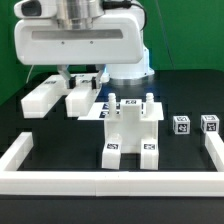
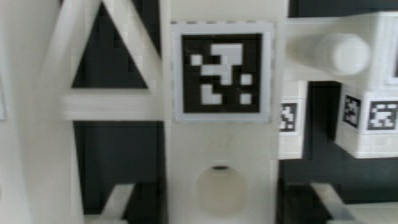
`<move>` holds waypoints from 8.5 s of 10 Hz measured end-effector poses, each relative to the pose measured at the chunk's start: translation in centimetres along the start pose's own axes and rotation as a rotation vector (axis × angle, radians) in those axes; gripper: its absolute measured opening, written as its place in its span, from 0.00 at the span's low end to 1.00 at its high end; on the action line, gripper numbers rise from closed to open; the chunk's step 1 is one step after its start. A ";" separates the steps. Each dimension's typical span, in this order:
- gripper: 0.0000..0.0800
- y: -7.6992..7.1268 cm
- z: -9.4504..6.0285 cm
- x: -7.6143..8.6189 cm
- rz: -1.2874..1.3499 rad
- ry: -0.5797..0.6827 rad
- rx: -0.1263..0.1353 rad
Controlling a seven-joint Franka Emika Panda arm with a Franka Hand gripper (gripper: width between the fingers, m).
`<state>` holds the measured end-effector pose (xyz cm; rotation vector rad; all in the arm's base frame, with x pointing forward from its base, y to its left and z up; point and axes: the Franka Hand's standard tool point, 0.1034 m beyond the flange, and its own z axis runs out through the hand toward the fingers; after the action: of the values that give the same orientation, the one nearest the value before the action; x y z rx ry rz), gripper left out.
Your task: Assemble chair
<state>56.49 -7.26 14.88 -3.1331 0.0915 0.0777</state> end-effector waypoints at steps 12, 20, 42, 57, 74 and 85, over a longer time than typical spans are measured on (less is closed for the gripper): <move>0.35 -10.6 -0.1 -4.6 -0.145 0.000 -0.031; 0.35 -11.3 0.7 -4.4 0.015 -0.015 -0.016; 0.58 -9.3 5.3 -2.6 -0.071 0.029 -0.060; 0.81 -10.0 4.0 -3.1 -0.040 -0.007 -0.052; 0.81 -22.0 8.5 -12.2 -0.015 0.076 -0.045; 0.81 -24.3 13.7 -12.7 -0.038 0.072 -0.069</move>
Offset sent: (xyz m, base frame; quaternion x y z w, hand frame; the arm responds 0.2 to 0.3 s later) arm -0.0171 0.0539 0.0051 -0.0659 -0.0582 0.0585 0.9944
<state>44.60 17.85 1.93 -3.2051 0.0299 -0.0322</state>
